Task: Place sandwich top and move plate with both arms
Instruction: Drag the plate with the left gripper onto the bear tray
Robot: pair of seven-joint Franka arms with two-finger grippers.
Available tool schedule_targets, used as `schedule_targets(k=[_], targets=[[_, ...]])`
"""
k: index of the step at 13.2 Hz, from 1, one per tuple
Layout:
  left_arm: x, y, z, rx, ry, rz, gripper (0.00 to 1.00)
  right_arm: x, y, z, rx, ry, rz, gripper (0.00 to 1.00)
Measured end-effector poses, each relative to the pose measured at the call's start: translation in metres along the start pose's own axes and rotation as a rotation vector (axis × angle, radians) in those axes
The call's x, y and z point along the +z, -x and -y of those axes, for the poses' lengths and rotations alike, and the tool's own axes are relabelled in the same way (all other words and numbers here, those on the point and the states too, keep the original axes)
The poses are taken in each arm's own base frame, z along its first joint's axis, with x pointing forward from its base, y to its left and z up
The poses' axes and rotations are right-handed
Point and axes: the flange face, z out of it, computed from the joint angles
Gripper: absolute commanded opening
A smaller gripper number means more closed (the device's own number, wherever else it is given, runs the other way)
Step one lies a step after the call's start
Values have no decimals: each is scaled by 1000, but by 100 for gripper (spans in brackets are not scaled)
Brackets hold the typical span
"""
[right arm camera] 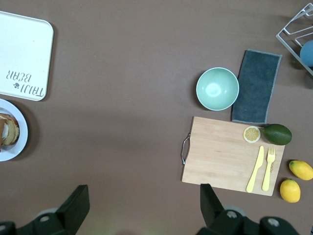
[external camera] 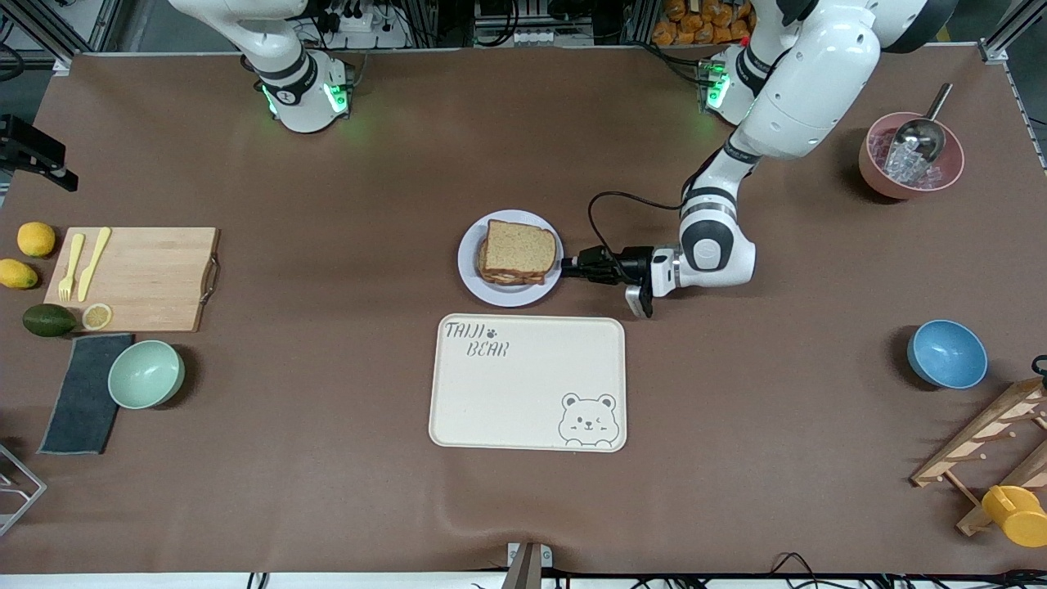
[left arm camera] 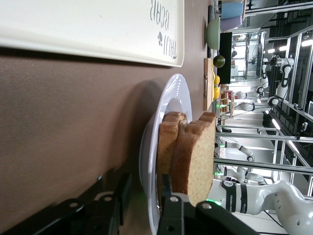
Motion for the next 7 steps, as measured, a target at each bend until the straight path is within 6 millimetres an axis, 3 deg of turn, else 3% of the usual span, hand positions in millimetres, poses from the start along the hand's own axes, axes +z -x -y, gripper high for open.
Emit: schedule_targets(k=[3, 7], targets=[[13, 4, -4, -9, 3, -7, 30, 0, 0, 0, 0, 0, 0, 100], [15, 4, -4, 1, -5, -9, 25, 0, 0, -2, 4, 0, 0, 100]])
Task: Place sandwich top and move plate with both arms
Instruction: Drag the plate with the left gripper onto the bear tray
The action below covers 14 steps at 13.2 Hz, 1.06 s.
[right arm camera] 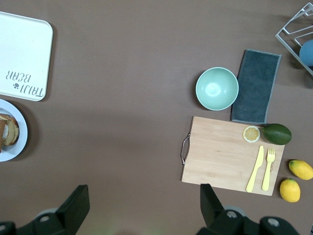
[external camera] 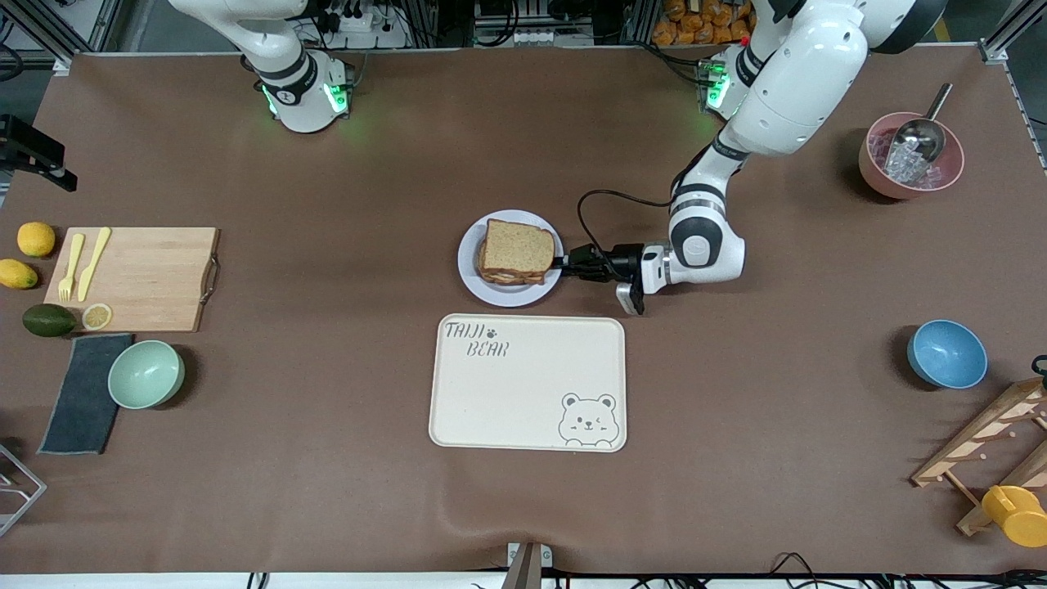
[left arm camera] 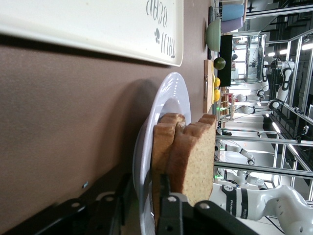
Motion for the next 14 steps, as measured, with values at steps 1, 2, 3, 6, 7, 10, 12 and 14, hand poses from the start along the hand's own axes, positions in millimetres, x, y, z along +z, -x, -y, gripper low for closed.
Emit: schedule_targets(k=[1, 2, 3, 6, 7, 10, 12, 14], targets=[[0, 0, 0, 6, 0, 0, 22, 0, 0, -1, 2, 0, 0, 100], [0, 1, 0, 11, 0, 0, 17, 0, 0, -2, 3, 0, 0, 100], [0, 0, 0, 12, 0, 0, 13, 0, 0, -2, 4, 0, 0, 100], [-1, 0, 1, 17, -3, -1, 0, 0, 1, -4, 7, 0, 0, 100], [-1, 0, 2, 19, -3, -1, 0, 0, 1, -4, 8, 0, 0, 100], [-1, 0, 1, 20, -2, -1, 0, 0, 1, -4, 8, 0, 1, 100], [-1, -1, 1, 26, -1, -2, 0, 0, 1, -5, 9, 0, 0, 100], [2, -4, 0, 39, 2, -4, 0, 0, 1, -5, 9, 0, 0, 100]])
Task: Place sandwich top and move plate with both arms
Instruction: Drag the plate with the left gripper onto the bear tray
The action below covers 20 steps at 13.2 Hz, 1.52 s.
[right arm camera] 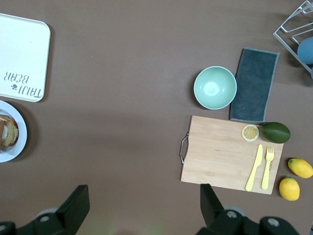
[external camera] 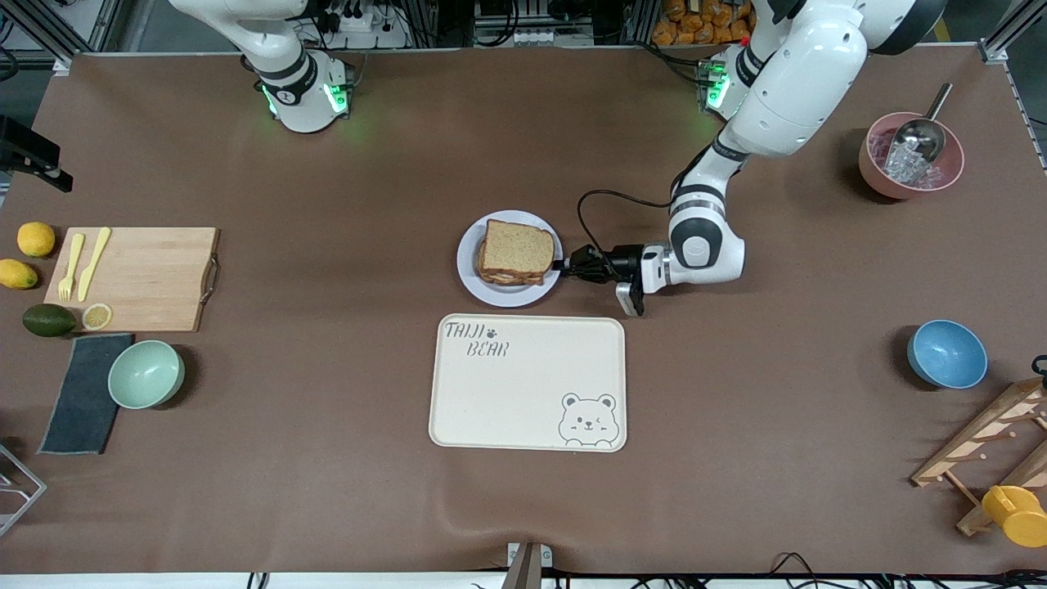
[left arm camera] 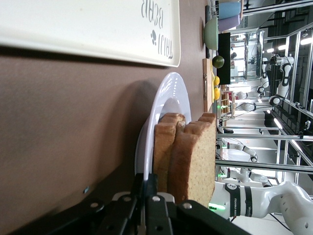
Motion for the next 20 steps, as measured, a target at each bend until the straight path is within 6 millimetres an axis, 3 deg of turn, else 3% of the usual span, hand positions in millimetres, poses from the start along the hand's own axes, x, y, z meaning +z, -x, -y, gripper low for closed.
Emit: schedule_targets(k=[10, 20], targets=[[9, -17, -17, -3, 51, -75, 0, 3, -2, -1, 0, -1, 5, 100], [-10, -49, -57, -30, 147, -159, 0, 3, -2, -1, 2, -1, 5, 100]])
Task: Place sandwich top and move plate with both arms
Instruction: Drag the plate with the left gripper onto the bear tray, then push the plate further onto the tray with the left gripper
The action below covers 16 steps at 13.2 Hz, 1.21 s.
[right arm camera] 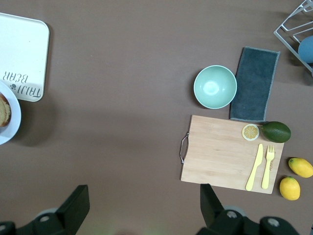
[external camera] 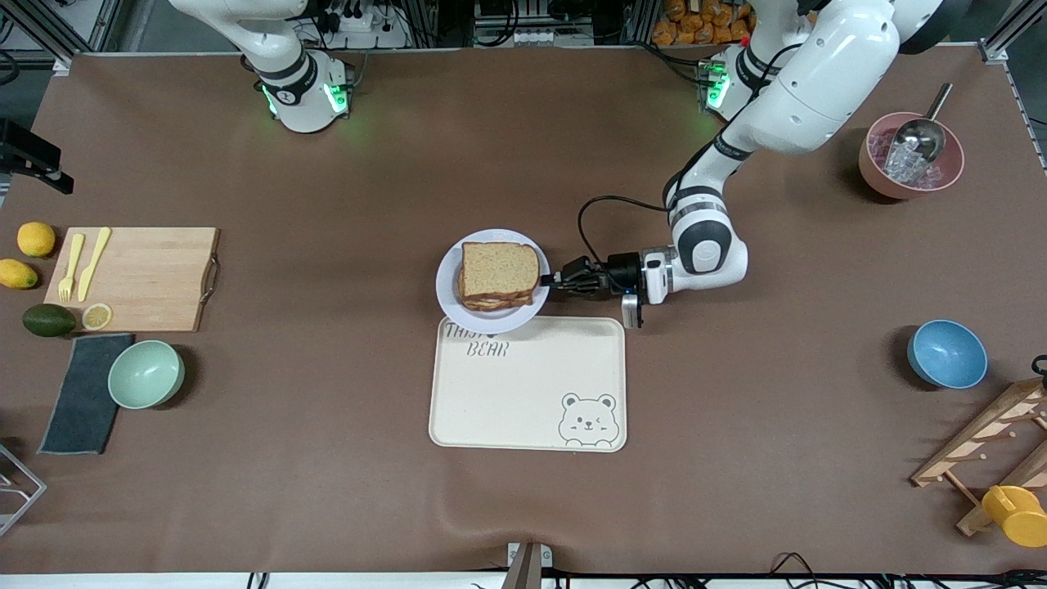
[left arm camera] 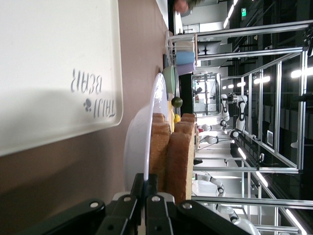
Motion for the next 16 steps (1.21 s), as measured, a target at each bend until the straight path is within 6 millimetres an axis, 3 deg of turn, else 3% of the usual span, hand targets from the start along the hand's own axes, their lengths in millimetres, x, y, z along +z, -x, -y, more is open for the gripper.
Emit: schedule_targets(k=[5, 12, 16], targets=[[-13, -43, -27, -10, 18, -62, 0, 0, 0, 0, 0, 0, 0, 100], [-63, -104, -36, -24, -35, -110, 0, 0, 0, 0, 0, 0, 1, 100], [-74, -121, -25, -21, -43, -141, 0, 0, 0, 0, 0, 0, 1, 100]])
